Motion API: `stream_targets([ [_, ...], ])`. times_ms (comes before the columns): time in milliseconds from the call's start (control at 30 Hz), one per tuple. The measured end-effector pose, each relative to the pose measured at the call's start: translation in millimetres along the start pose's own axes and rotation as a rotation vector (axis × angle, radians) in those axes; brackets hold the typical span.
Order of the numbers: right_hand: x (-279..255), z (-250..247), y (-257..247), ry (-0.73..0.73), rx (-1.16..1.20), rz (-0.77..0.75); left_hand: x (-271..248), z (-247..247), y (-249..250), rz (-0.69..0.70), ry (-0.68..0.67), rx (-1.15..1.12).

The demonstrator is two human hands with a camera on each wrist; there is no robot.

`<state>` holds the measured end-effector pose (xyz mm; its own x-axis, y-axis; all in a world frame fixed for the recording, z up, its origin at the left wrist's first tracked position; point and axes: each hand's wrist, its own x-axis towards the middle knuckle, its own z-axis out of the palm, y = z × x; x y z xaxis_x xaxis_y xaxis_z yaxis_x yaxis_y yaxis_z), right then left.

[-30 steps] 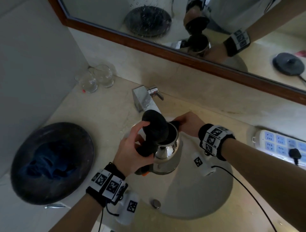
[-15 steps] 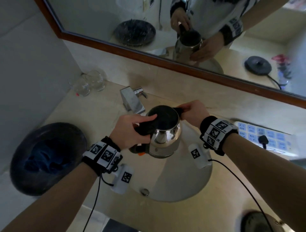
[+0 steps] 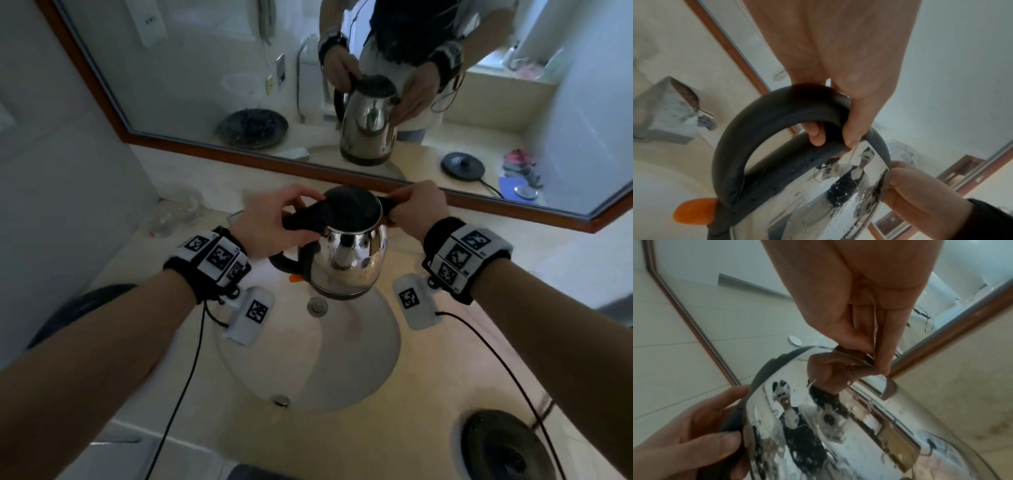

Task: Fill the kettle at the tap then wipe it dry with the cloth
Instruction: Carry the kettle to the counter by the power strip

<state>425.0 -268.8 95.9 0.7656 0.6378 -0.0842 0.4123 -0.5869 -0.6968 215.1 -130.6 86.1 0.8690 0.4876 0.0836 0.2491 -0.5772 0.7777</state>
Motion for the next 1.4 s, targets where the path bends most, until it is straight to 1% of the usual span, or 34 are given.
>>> stream_targets([
  [67,-12,-18,1,0.069,-0.05,0.022,6,-1,16,0.034,-0.038,0.009],
  [133,-27,-35,5,0.146,-0.078,0.037,11,1,31,0.096,-0.083,0.013],
  [267,-65,-68,18,0.277,-0.121,0.067,10,19,60,0.203,-0.135,0.024],
  [333,-88,-82,29,0.332,-0.129,0.108,5,34,75,0.249,-0.171,0.023],
  [400,-111,-97,44,0.371,-0.079,0.162,1,52,91,0.294,-0.21,0.012],
  [567,-177,-128,96,0.472,-0.002,0.284,-15,115,128,0.357,-0.319,-0.02],
  [667,-207,-142,139,0.486,0.02,0.351,-27,156,147,0.4,-0.367,-0.01],
  [800,-242,-154,192,0.52,0.033,0.386,-44,213,163,0.428,-0.434,-0.045],
  [933,-264,-154,241,0.53,0.098,0.442,-59,267,161,0.371,-0.498,-0.061],
  [1033,-274,-147,274,0.482,0.143,0.482,-68,299,153,0.366,-0.508,-0.069],
  [1100,-280,-142,292,0.459,0.155,0.493,-76,315,145,0.355,-0.513,-0.062],
  [1200,-287,-131,315,0.479,0.179,0.486,-88,335,137,0.336,-0.543,-0.049],
  [1400,-285,-123,327,0.463,0.241,0.463,-88,339,131,0.353,-0.514,-0.028],
])
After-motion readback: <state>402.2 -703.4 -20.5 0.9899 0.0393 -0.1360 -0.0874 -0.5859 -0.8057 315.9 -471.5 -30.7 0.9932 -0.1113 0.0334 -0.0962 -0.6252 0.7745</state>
